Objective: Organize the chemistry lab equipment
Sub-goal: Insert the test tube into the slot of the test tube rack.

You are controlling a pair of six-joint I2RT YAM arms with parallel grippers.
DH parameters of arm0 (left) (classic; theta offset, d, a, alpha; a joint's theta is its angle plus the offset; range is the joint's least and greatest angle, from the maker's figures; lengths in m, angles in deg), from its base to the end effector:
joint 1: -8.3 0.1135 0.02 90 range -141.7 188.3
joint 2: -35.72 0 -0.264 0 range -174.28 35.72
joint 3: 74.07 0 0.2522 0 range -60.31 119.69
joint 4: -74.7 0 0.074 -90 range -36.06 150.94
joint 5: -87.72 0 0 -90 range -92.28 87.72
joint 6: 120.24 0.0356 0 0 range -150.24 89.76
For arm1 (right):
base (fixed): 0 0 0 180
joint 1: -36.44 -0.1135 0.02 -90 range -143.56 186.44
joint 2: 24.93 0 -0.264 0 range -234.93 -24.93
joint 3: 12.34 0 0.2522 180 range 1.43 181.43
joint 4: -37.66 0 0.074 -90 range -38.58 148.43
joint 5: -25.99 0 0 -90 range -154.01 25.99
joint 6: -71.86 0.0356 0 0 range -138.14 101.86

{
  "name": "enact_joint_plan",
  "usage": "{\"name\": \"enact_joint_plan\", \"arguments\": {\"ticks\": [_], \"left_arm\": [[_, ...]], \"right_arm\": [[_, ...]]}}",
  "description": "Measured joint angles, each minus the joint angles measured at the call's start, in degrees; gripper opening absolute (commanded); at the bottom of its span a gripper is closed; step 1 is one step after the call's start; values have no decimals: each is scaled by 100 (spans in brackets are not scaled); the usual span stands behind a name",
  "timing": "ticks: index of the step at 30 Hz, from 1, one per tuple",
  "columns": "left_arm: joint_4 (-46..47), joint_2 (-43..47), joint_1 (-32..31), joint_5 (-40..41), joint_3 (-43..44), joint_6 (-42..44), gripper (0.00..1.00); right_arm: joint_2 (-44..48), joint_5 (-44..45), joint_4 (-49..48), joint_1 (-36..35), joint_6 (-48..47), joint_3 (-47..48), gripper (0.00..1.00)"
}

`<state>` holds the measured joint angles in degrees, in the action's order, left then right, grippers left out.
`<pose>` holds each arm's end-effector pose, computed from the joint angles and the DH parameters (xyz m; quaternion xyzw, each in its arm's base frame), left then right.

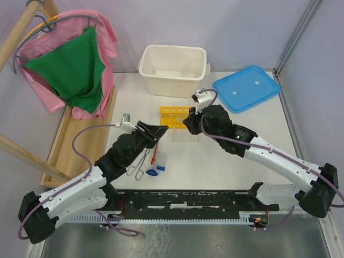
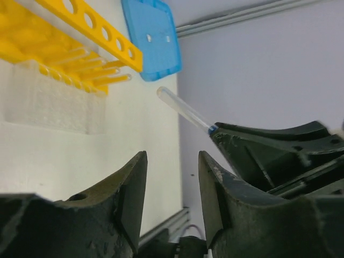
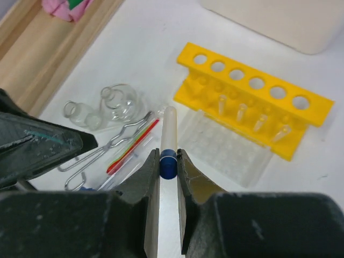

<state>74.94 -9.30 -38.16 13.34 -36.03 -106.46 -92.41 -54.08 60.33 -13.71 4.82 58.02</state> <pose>0.1387 -0.1320 0.2569 -0.2774 0.6925 -0.5288 0.4048 0.1799 0.2060 0.3331 -0.1432 0.8039 0.2844 0.5024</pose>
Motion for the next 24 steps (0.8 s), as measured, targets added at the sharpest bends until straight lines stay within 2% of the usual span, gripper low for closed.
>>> {"name": "enact_joint_plan", "arguments": {"ticks": [2, 3, 4, 5, 7, 10, 18, 24], "left_arm": [[-636, -177, 0, 31, 520, 590, 47], [-940, -332, 0, 33, 800, 876, 44], [-1165, -485, 0, 28, 1023, 1104, 36], [-1438, -717, 0, 22, 1300, 1368, 32], [-1864, -1139, 0, 11, 1725, 1801, 29], [-2369, -1421, 0, 28, 1895, 2256, 31], [-3224, -1008, 4, 367, 1954, 2924, 35], [-3488, -1639, 7, 321, 2216, 3250, 34]], "right_arm": [[-240, 317, 581, 0, -153, 511, 4], [-365, 435, 857, 2, -208, 745, 4], [-525, 549, 1178, 9, -264, 1027, 4], [-739, 669, 1576, 35, -332, 1390, 5], [-1084, 796, 2105, 85, -411, 1908, 5], [-1453, 780, 2756, 278, -496, 2417, 5], [-2015, -251, 3891, 1635, -645, 2997, 7], [-2601, -892, 4225, 1790, -811, 3307, 7]]}}
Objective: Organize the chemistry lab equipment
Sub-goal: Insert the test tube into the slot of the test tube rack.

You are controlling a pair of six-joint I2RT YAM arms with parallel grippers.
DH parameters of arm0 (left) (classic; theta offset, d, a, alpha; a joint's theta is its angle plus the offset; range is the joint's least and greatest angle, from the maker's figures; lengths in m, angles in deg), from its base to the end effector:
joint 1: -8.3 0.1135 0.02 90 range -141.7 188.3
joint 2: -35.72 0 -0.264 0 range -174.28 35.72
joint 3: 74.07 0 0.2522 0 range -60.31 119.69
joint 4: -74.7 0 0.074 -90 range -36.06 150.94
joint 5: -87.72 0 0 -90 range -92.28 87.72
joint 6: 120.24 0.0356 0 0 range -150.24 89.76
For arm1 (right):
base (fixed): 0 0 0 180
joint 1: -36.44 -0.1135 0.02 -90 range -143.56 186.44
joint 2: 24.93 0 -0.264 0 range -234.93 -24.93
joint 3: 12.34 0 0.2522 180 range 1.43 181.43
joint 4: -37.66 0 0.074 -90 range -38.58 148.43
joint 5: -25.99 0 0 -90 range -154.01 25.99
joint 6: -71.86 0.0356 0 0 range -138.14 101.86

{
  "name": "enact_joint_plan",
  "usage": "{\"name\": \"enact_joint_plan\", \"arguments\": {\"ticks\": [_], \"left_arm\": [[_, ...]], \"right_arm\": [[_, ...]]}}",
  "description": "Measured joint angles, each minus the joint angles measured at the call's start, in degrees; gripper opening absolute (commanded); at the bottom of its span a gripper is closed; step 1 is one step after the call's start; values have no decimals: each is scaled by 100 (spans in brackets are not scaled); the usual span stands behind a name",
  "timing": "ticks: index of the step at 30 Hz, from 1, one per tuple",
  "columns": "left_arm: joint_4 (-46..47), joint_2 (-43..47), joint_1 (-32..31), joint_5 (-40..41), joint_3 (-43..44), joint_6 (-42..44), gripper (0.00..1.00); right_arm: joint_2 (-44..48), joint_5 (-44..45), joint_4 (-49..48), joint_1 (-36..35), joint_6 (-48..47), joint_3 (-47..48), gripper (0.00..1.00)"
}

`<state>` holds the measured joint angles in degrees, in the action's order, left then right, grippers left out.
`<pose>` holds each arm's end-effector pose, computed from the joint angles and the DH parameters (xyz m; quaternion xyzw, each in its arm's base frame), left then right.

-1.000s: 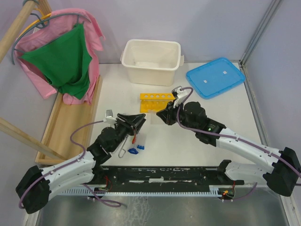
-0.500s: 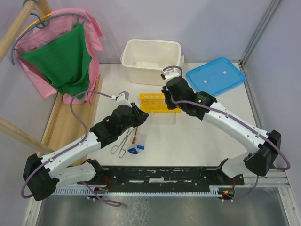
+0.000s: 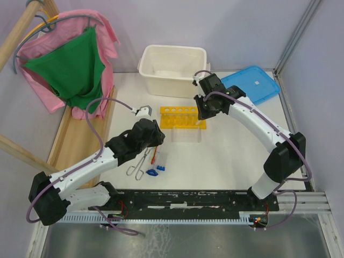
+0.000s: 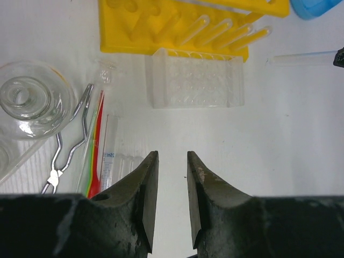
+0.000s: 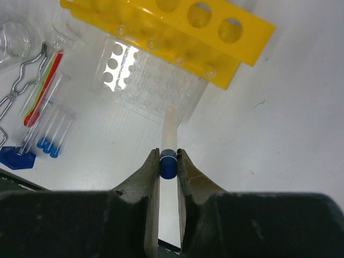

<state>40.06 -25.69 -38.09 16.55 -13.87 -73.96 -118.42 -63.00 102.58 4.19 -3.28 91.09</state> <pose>0.1691 -0.1609 0.2769 -0.0540 0.8799 -0.2149 0.4203 0.2941 0.1848 0.3308 -0.1415 0.9431 0.1125 0.2792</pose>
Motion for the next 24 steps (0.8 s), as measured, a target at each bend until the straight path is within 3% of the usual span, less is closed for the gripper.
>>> {"name": "enact_joint_plan", "arguments": {"ticks": [24], "left_arm": [[-2, -87, 2, -28, -142, 188, 34]], "right_arm": [[-1091, -369, 66, -26, -188, -2, 7]]}}
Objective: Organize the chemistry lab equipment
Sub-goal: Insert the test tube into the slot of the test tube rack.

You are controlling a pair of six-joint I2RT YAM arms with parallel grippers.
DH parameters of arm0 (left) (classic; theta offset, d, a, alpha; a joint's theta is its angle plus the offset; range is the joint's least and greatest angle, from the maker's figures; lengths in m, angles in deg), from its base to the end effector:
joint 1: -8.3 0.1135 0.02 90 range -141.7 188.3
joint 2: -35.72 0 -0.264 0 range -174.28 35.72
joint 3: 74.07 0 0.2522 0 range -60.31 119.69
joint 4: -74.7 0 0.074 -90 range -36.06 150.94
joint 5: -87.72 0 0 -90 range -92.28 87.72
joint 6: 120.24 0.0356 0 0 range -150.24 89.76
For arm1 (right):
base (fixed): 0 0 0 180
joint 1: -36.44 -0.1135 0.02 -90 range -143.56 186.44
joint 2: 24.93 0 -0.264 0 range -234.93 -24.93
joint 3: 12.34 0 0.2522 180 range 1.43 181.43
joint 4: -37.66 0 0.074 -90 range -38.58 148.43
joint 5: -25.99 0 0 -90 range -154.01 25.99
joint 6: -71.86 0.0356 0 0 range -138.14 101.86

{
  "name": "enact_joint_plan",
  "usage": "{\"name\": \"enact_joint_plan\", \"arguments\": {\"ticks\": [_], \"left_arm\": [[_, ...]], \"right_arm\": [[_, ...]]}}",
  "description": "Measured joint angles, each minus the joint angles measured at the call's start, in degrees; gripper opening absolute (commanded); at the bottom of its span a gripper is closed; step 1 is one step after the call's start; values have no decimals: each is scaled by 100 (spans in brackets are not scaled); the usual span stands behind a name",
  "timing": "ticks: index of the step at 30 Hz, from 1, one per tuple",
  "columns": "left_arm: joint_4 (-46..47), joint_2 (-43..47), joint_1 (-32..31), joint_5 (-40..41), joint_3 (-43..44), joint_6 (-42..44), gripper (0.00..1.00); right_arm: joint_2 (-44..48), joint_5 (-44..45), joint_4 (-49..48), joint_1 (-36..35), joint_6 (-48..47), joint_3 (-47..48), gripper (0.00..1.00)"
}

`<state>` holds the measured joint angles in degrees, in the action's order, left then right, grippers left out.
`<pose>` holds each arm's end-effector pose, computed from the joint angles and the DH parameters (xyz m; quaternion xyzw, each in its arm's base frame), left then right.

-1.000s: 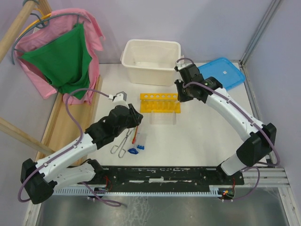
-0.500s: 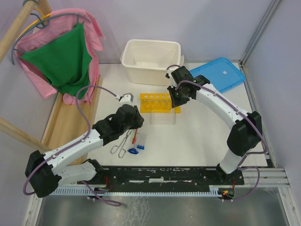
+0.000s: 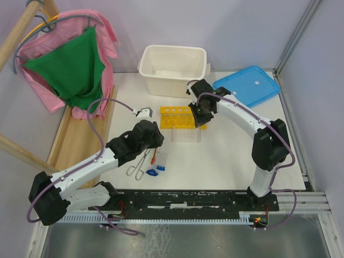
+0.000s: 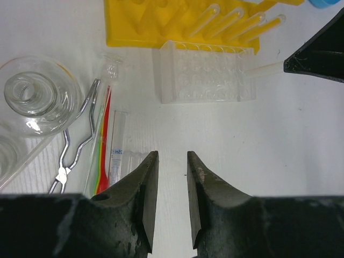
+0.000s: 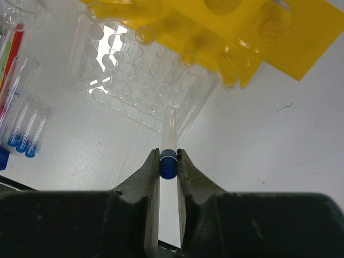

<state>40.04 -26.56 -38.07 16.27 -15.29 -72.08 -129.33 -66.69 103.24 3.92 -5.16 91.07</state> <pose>0.1694 -0.1613 0.2652 -0.0353 0.8897 -0.1962 0.4107 0.3207 0.2064 0.2643 -0.1708 0.9639 0.0996 0.1783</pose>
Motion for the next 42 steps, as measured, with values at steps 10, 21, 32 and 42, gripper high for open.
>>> {"name": "enact_joint_plan", "arguments": {"ticks": [10, 21, 32, 42], "left_arm": [[46, -2, 0, -2, -122, 0, 34], [140, -157, 0, -11, -140, 0, 34], [179, -262, 2, -59, -140, 0, 38], [177, -258, 2, -59, -153, -2, 38]], "right_arm": [[-122, 127, -81, 0, -48, 50, 7], [-341, 337, -133, 0, -94, 79, 7], [-354, 378, -149, 0, -129, 79, 30], [-267, 439, -225, 0, -131, 55, 36]]}}
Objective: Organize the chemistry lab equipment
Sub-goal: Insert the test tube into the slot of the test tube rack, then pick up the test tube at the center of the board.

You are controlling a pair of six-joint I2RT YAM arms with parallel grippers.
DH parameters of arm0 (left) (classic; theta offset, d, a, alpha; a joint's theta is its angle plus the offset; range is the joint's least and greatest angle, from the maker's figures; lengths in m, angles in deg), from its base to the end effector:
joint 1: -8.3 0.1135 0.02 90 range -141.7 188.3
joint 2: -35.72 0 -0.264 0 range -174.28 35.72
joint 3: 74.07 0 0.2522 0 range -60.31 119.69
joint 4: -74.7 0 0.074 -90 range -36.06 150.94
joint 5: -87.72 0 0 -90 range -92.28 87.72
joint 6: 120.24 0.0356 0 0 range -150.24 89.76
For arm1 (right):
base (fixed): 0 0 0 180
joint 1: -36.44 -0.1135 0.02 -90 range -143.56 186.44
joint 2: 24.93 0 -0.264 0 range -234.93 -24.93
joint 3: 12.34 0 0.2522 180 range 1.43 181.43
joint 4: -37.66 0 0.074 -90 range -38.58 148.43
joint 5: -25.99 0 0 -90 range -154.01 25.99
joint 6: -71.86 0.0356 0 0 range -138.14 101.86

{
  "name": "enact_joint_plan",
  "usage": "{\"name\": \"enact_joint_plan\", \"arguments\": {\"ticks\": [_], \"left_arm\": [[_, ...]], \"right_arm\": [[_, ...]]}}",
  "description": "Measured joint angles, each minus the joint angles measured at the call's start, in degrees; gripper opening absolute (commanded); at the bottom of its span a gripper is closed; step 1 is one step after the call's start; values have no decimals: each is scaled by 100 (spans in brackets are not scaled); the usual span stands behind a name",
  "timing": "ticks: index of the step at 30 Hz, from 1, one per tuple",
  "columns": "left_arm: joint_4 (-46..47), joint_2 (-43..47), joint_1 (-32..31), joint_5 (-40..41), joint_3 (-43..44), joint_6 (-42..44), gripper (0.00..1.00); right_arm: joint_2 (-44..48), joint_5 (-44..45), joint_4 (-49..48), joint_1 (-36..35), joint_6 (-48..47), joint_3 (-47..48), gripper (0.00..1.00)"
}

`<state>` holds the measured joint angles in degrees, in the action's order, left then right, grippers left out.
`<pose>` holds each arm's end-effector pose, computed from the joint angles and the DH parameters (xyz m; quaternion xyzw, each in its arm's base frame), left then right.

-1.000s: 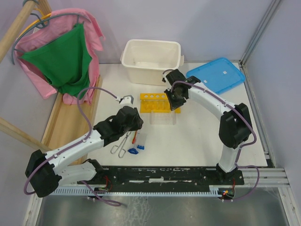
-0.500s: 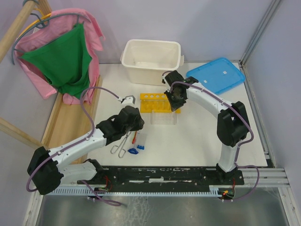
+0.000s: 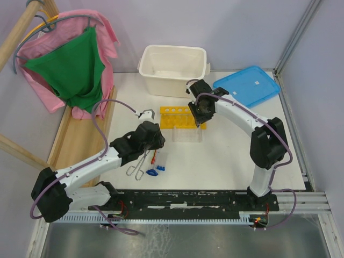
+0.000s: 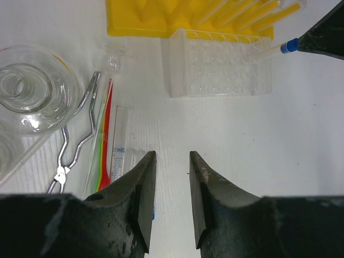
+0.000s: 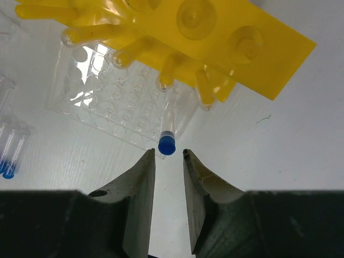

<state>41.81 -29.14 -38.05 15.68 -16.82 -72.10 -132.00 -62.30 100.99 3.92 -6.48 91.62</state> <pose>0.1735 -0.1660 0.2490 -0.0302 0.8989 -0.1860 0.3956 0.3321 0.2104 0.2517 -0.1742 0.9632 0.0632 0.1946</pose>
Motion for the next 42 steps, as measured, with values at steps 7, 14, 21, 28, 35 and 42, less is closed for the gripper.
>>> {"name": "enact_joint_plan", "arguments": {"ticks": [7, 14, 21, 28, 35, 42], "left_arm": [[-33, 175, 0, -2, -111, 0, 37], [-105, 199, -2, -203, -470, 20, 35], [-179, -125, -55, -313, -798, 17, 31], [-195, -483, -380, -232, -621, 44, 28], [-184, -1532, -1189, 131, -70, 44, 26], [-411, -2017, -1366, 542, 105, 44, 28]], "right_arm": [[1067, 79, -240, -11, 122, -579, 36], [3077, -4, -568, -96, 560, -1991, 35], [3403, -17, -743, -321, 872, -2975, 35], [3637, -11, -949, -437, 1038, -3390, 34], [3781, 2, -1158, -490, 1110, -3554, 34], [4026, 83, -1185, -527, 1113, -3832, 34]]}}
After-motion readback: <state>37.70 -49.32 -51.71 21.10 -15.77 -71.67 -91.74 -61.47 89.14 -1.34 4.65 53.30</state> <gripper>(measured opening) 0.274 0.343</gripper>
